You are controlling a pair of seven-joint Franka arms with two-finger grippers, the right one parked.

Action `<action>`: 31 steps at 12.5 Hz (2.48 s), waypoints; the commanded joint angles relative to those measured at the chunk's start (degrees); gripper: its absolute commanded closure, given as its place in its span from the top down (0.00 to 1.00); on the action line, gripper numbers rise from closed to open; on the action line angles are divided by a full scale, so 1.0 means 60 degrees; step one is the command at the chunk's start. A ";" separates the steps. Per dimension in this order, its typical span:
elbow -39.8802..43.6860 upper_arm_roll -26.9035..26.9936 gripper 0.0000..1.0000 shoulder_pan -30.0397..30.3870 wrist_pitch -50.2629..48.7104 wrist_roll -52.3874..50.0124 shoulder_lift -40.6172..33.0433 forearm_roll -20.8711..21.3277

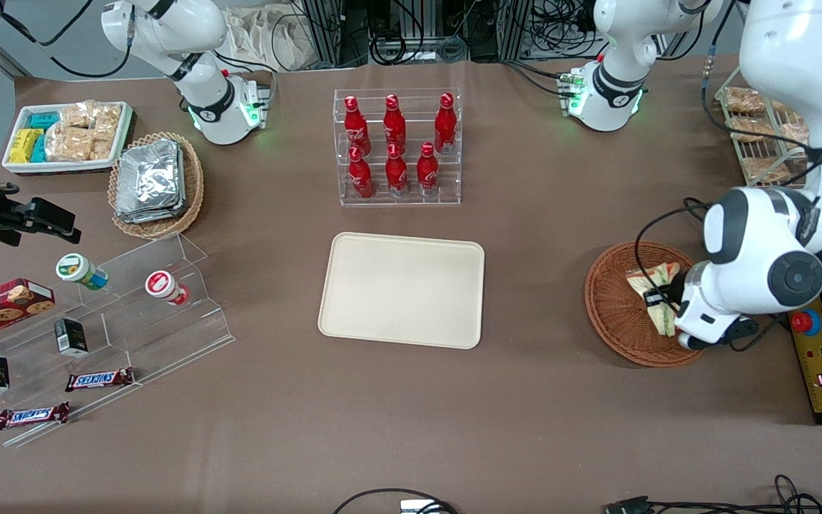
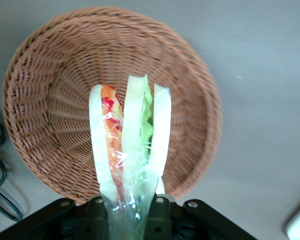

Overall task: Place sandwich from basket to tray
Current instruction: 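Close the left gripper on the wrapped sandwich and lift it, then carry the sandwich with the left gripper over to the cream tray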

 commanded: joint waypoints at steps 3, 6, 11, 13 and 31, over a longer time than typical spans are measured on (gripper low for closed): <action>0.0114 -0.1444 0.10 -0.0041 -0.0058 -0.0209 -0.0473 -0.0093; 0.0204 -0.2150 0.08 -0.0448 0.0030 -0.0839 -0.0254 0.0083; 0.0233 -0.2151 0.09 -0.2133 0.0805 -0.1395 0.0462 0.0112; 0.0248 -0.2151 0.08 -0.2660 0.1288 -0.1775 0.0829 0.0141; 0.1874 -0.2107 0.88 -0.3732 0.1891 -0.2231 0.3262 0.1708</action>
